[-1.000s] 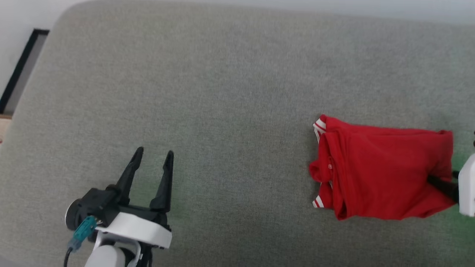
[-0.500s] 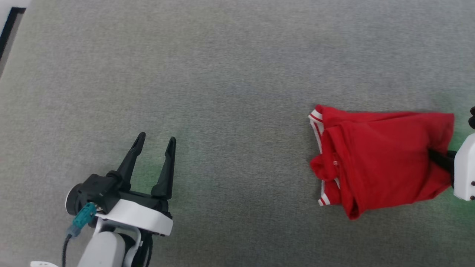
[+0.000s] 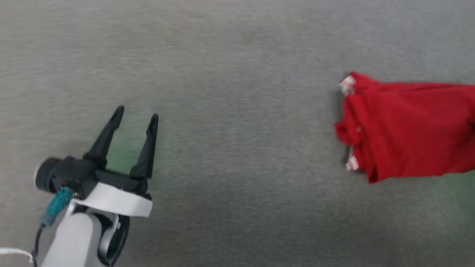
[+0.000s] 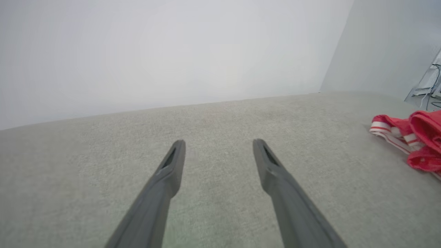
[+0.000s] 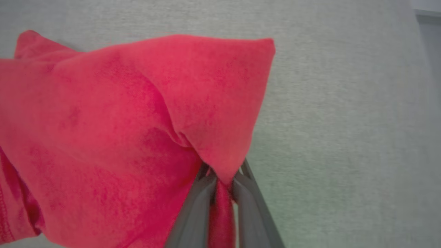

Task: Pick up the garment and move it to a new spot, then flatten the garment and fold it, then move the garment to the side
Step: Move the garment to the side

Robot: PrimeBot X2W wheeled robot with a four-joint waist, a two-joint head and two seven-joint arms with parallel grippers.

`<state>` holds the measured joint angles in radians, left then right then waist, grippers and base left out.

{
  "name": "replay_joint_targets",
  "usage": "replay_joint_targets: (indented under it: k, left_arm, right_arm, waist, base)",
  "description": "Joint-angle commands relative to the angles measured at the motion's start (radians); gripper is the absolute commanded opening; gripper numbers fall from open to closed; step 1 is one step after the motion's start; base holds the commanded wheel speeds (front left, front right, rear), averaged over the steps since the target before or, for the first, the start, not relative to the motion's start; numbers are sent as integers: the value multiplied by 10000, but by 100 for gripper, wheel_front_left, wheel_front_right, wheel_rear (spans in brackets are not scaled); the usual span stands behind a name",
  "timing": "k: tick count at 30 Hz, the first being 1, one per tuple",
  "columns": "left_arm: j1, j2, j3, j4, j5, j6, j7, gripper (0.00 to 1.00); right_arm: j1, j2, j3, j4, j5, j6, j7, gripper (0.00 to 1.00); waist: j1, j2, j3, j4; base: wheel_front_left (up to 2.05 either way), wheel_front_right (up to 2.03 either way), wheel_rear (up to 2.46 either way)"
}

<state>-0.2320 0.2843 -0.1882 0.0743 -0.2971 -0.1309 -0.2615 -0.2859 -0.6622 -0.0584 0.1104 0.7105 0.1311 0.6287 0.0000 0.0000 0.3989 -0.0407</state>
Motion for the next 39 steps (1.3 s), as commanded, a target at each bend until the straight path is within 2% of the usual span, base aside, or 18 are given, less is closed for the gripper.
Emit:
replay_joint_targets:
  k: [1, 8, 15, 20, 29, 34, 35, 36, 37, 39]
  left_arm:
    - [-274, 142, -40, -110, 89, 9, -49, 100]
    - [-2194, 1249, -787, -565, 238, 9, -47, 100]
    - [-4034, 1856, -1532, -844, 70, 9, -49, 100]
    - [-4921, 2123, -1735, -1016, 43, 9, -49, 100]
    - [-5345, 2380, -1871, -1174, 47, 9, -30, 100]
    - [-5247, 2291, -1881, -1201, 87, 9, -32, 100]
    - [-5203, 2245, -1863, -1193, 88, 9, -32, 100]
    - [-5159, 2218, -1848, -1186, 114, 9, -32, 100]
    - [-5091, 2189, -1842, -1179, 161, 9, -33, 100]
    - [-4876, 2085, -1768, -1112, 187, 9, -33, 100]
  right_arm:
    - [17, 19, -179, 79, -79, -5, -178, 0]
    - [-580, -38, -1730, 1318, -844, -7, -1276, 0]
    - [-2090, -158, -2976, 2981, -1626, -7, -2267, 0]
    - [-3466, -318, -3389, 4420, -2807, -7, -3162, 0]
    - [-5237, -77, -3784, 6411, -4953, -7, -4241, 0]
    - [-5816, 199, -3974, 7341, -5398, -7, -4643, 0]
    - [-5851, 192, -3919, 7466, -5468, -5, -4745, 37]
    - [-5901, 208, -3897, 7557, -5477, -5, -4903, 66]
    - [-5906, 221, -3852, 7612, -5522, -5, -5072, 100]
    - [-5839, 259, -3624, 7659, -5546, -5, -5380, 100]
  waist:
    - [0, 0, 571, -723]
    - [0, 0, 2035, -1418]
    - [0, 0, 3046, -1402]
    - [0, 0, 3607, -1358]
    - [0, 0, 3913, -1289]
    - [0, 0, 3794, -1275]
    - [0, 0, 3733, -1270]
    - [0, 0, 3662, -1267]
    - [0, 0, 3572, -1257]
    - [0, 0, 3330, -1257]
  base:
    - [0, 0, 0]
    - [0, 0, 0]
    - [0, 0, 0]
    - [0, 0, 0]
    - [0, 0, 0]
    - [0, 0, 0]
    - [0, 0, 0]
    - [0, 0, 0]
    - [0, 0, 0]
    - [0, 0, 0]
